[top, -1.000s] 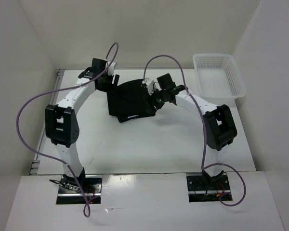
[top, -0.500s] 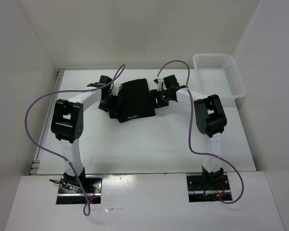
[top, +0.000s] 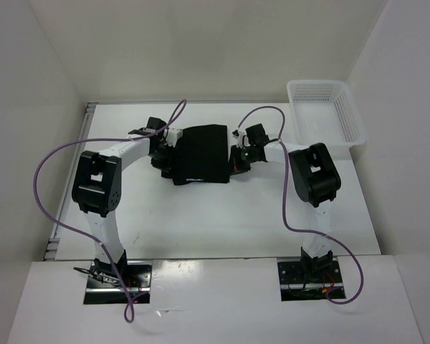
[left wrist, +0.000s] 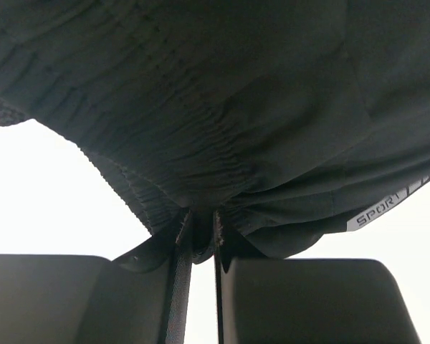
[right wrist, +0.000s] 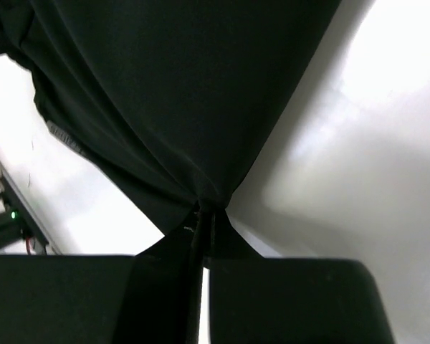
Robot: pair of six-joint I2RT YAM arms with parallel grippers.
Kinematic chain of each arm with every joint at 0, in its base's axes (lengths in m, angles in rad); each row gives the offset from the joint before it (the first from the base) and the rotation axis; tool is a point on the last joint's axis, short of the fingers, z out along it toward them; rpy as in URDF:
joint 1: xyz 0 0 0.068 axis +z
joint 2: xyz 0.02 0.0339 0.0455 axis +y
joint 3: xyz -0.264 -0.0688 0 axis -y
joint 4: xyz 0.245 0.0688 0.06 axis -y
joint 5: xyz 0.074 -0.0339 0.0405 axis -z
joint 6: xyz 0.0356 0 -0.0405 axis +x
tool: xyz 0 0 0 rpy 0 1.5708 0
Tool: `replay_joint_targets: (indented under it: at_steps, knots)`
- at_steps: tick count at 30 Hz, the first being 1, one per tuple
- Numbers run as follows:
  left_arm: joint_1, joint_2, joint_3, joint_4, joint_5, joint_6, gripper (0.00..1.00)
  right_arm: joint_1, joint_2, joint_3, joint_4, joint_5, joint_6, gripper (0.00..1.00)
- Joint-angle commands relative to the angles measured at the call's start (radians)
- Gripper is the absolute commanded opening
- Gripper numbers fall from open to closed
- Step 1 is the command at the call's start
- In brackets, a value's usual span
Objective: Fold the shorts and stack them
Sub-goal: Fold the shorts
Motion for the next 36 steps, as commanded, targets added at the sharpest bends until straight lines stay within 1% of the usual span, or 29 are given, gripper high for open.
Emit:
replay_joint_targets:
  at_steps: [1, 4, 5, 6, 7, 8, 9, 10, 11, 12, 13, 14, 15, 17, 18, 20, 21, 22, 23, 24, 25, 26, 27, 28, 30, 31, 32, 34, 36]
  knots:
    - [0.002, -0.055, -0.077, -0.042, 0.009, 0.005, 0.04, 0.007, -0.082, -0.077, -0.05, -0.021, -0.045, 0.0]
    - [0.002, -0.131, -0.154, -0.042, 0.009, 0.005, 0.04, 0.007, -0.157, -0.143, -0.092, -0.032, -0.103, 0.0]
    - [0.002, -0.145, -0.168, -0.056, 0.009, 0.005, 0.06, 0.007, -0.174, -0.159, -0.093, -0.032, -0.116, 0.0]
    - [0.002, -0.165, -0.192, -0.056, 0.021, 0.005, 0.1, 0.007, -0.205, -0.188, -0.105, -0.032, -0.137, 0.0]
    - [0.002, -0.175, -0.204, -0.067, 0.038, 0.005, 0.18, 0.007, -0.216, -0.198, -0.105, -0.032, -0.146, 0.0]
    - [0.002, -0.184, -0.214, -0.067, 0.052, 0.005, 0.31, 0.007, -0.226, -0.198, -0.117, -0.022, -0.157, 0.09]
    - [0.002, -0.199, -0.214, -0.067, 0.061, 0.005, 0.55, 0.007, -0.236, -0.198, -0.132, -0.021, -0.191, 0.24]
    - [0.002, -0.199, -0.214, -0.067, 0.061, 0.005, 0.64, 0.007, -0.251, -0.178, -0.148, -0.021, -0.218, 0.45]
    - [0.002, -0.222, -0.202, -0.077, 0.048, 0.005, 0.72, 0.007, -0.251, -0.158, -0.169, -0.012, -0.253, 0.69]
    - [0.002, -0.233, -0.191, -0.077, 0.038, 0.005, 0.78, 0.007, -0.268, -0.099, -0.194, 0.014, -0.331, 0.73]
    - [0.002, -0.247, -0.177, -0.077, 0.029, 0.005, 0.93, 0.007, -0.294, -0.063, -0.241, 0.05, -0.364, 0.77]
    - [0.002, -0.285, -0.148, -0.088, 0.006, 0.005, 0.95, 0.007, -0.308, -0.022, -0.264, 0.092, -0.399, 0.8]
    - [0.012, -0.308, -0.13, -0.088, -0.003, 0.005, 1.0, -0.006, -0.341, 0.063, -0.287, 0.163, -0.465, 0.82]
    - [0.064, -0.378, -0.082, -0.113, -0.012, 0.005, 1.0, -0.042, -0.381, 0.147, -0.318, 0.23, -0.496, 0.83]
    - [0.084, -0.406, -0.03, -0.113, -0.021, 0.005, 1.0, -0.061, -0.406, 0.211, -0.318, 0.274, -0.496, 0.83]
    - [0.126, -0.47, 0.027, -0.113, -0.046, 0.005, 1.0, -0.121, -0.505, 0.245, -0.277, 0.308, -0.496, 0.84]
    - [0.165, -0.486, 0.054, -0.123, -0.093, 0.005, 1.0, -0.134, -0.547, 0.245, -0.246, 0.368, -0.505, 0.86]
    - [0.189, -0.518, 0.088, -0.123, -0.119, 0.005, 1.0, -0.145, -0.64, 0.22, -0.17, 0.409, -0.524, 0.87]
    - [0.209, -0.536, 0.088, -0.114, -0.15, 0.005, 1.0, -0.145, -0.689, 0.152, -0.13, 0.457, -0.54, 0.88]
    - [0.245, -0.553, 0.088, -0.114, -0.208, 0.005, 1.0, -0.145, -0.738, 0.111, -0.094, 0.544, -0.562, 0.92]
    - [0.268, -0.59, 0.047, -0.105, -0.221, 0.005, 1.0, -0.145, -0.828, 0.068, -0.052, 0.572, -0.605, 0.94]
    - [0.294, -0.609, 0.02, -0.096, -0.221, 0.005, 1.0, -0.145, -0.867, -0.007, -0.051, 0.595, -0.617, 0.96]
    - [0.351, -0.627, -0.009, -0.096, -0.192, 0.005, 1.0, -0.154, -0.9, -0.04, -0.066, 0.609, -0.617, 1.0]
    - [0.382, -0.668, -0.039, -0.096, -0.152, 0.005, 1.0, -0.154, -0.953, -0.096, -0.124, 0.621, -0.617, 1.0]
    - [0.463, -0.74, -0.132, -0.096, -0.05, 0.005, 1.0, -0.165, -0.996, -0.149, -0.206, 0.621, -0.605, 1.0]
    - [0.483, -0.762, -0.164, -0.096, -0.028, 0.005, 1.0, -0.165, -1.01, -0.175, -0.252, 0.621, -0.605, 1.0]
    - [0.5, -0.782, -0.195, -0.096, -0.017, 0.005, 1.0, -0.165, -1.036, -0.221, -0.316, 0.647, -0.558, 1.0]
    - [0.535, -0.825, -0.269, -0.085, 0.006, 0.005, 1.0, -0.174, -1.073, -0.277, -0.336, 0.73, -0.476, 1.0]
    - [0.56, -0.839, -0.306, -0.067, 0.032, 0.005, 1.0, -0.19, -1.142, -0.299, -0.356, 0.748, -0.416, 1.0]
